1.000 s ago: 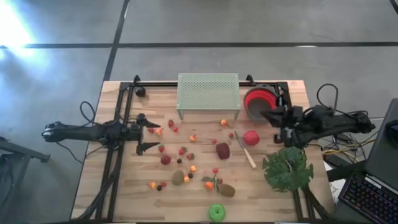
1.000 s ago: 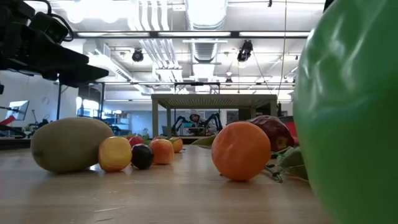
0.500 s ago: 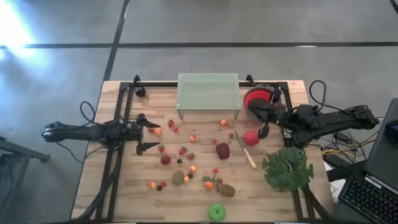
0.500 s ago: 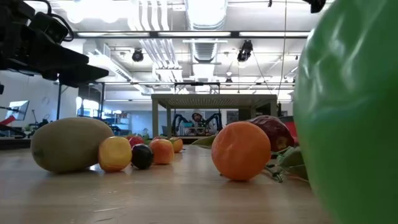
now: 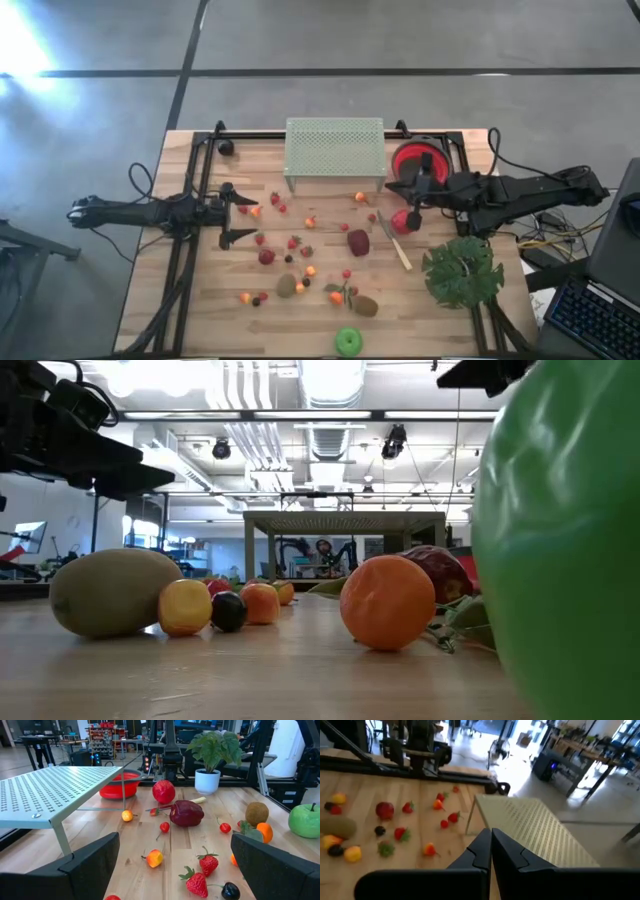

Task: Pick & Place Fruit
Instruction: Put the black strainer bowl on the shelf

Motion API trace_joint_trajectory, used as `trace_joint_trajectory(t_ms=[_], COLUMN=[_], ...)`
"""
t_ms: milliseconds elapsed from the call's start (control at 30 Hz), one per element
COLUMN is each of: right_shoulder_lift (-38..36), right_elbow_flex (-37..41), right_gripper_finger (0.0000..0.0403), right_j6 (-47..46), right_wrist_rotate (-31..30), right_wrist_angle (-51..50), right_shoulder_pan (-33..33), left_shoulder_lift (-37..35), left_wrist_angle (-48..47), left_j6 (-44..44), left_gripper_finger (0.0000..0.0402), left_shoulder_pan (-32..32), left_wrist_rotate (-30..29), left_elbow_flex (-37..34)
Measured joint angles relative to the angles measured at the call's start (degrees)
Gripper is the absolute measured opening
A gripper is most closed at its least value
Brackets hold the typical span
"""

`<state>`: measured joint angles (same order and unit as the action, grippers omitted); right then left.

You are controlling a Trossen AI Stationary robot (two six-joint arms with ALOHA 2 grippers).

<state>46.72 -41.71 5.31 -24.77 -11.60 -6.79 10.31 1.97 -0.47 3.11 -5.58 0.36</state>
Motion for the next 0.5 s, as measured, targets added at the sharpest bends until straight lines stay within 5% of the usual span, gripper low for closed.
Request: trace_joint_trajectory(t_ms=[500], right_shoulder_lift=[2.52], right_elbow_flex=[0.87], right_gripper_finger=[0.0008], right_j6=[-7.02], right_wrist_rotate=[13.44], right_wrist_angle=[-3.18], right_shoulder_pan=[10.39], left_shoulder_lift=[0.00], left_wrist_angle=[-0.04], left_j6=[0.00], left_gripper_finger=[0.0388], left_shoulder_pan=[0.00], left_wrist_rotate=[0.00], left_elbow_flex=[0.00])
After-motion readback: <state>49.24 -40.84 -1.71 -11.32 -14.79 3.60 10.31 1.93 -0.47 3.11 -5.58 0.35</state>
